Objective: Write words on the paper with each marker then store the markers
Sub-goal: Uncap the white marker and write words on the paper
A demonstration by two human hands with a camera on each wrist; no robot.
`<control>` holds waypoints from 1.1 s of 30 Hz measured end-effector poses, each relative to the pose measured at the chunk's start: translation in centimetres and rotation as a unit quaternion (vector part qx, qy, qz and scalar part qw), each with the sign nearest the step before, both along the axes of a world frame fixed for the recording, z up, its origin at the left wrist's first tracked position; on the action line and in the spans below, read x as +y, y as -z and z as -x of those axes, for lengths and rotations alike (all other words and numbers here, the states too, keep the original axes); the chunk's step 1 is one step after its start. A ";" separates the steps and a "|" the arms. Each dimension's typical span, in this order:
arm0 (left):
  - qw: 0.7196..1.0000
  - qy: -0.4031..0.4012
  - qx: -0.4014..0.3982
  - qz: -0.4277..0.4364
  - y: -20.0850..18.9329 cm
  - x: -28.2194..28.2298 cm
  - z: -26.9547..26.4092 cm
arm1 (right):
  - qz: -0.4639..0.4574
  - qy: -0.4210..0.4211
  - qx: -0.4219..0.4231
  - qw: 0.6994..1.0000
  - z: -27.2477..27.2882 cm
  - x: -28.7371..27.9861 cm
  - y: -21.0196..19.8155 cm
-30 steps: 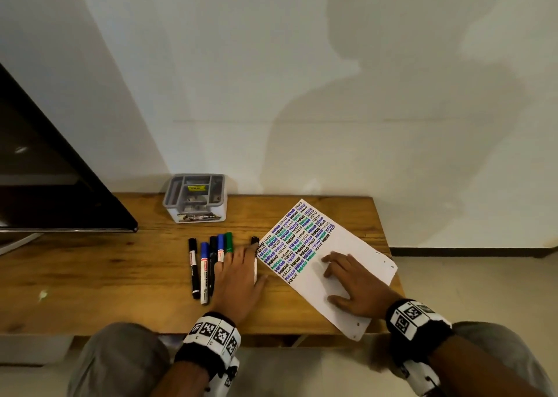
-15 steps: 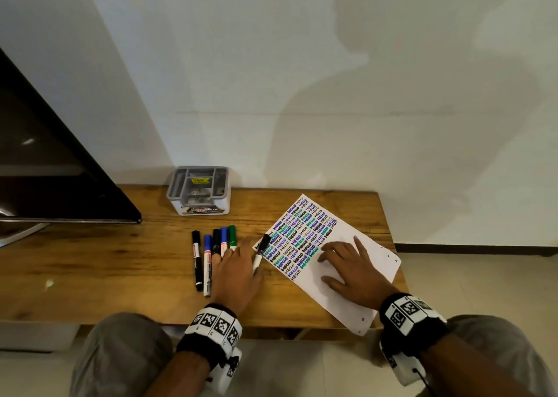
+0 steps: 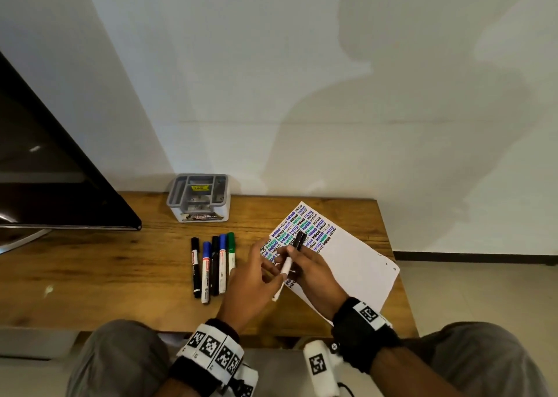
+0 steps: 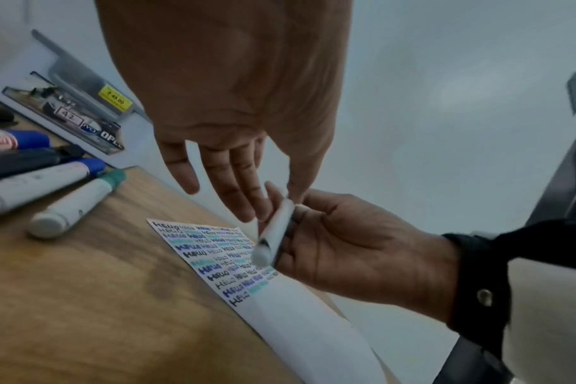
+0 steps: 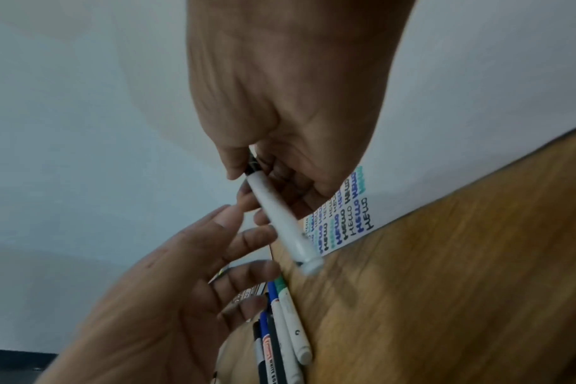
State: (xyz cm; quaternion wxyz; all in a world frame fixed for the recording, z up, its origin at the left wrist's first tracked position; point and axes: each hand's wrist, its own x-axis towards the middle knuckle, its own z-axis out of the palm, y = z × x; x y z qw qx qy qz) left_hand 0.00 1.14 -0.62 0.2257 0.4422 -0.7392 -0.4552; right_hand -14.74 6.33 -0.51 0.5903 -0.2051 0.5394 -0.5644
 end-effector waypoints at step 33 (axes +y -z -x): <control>0.969 0.035 0.189 -0.157 3.1 0.1 -1.4 | 0.072 -0.254 0.674 0.690 0.7 2.6 1.2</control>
